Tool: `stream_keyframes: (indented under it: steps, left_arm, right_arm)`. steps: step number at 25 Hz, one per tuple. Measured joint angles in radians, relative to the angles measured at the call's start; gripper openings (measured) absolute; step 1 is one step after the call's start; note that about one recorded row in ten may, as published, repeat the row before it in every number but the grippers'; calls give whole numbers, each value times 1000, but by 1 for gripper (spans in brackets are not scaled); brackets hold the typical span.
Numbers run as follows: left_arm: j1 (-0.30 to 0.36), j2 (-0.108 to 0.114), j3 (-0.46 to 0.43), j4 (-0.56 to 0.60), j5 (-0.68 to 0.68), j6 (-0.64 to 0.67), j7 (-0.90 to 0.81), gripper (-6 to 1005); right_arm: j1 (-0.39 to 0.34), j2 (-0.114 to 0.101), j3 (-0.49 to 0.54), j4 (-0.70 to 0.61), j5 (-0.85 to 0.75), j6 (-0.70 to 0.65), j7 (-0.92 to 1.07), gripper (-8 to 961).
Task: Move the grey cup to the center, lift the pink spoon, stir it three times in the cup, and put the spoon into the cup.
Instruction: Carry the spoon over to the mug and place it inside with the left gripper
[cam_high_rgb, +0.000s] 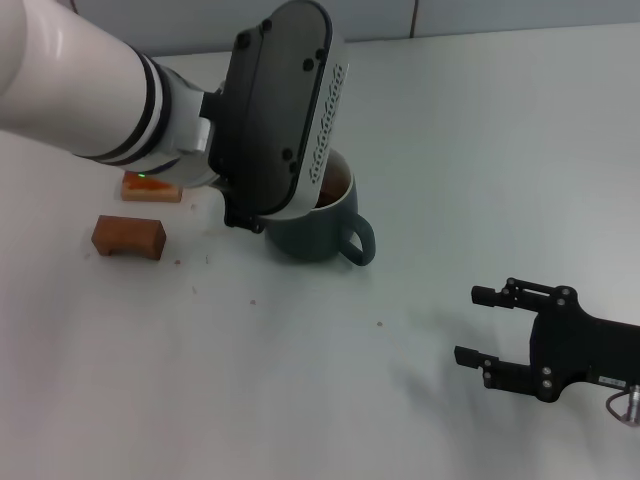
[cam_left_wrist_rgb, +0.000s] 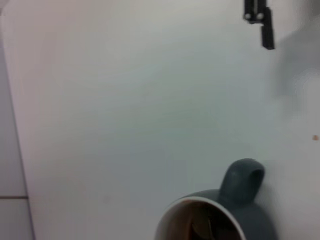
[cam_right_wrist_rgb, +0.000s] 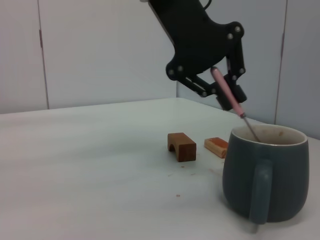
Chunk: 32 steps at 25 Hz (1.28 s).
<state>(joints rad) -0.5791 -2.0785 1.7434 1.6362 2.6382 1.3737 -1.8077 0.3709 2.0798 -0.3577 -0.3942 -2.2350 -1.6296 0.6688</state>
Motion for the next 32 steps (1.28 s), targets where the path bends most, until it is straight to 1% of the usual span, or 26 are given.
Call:
stream_keyframes:
  steps: [7, 14, 24, 32]
  left_arm:
    - [4, 0, -12, -16, 11, -29, -11, 245]
    - [13, 3, -21, -19, 44, -20, -26, 250]
    - [28, 2, -13, -7, 39, -18, -38, 256]
    - [31, 3, -10, -6, 36, -13, -86, 261]
  right_arm:
    - [0, 0, 1, 0, 0, -3, 0, 709]
    - [3, 0, 0, 0, 0, -4, 0, 709]
    - [7, 0, 3, 3, 0, -2, 0, 709]
    - [9, 0, 3, 3, 0, -3, 3, 709]
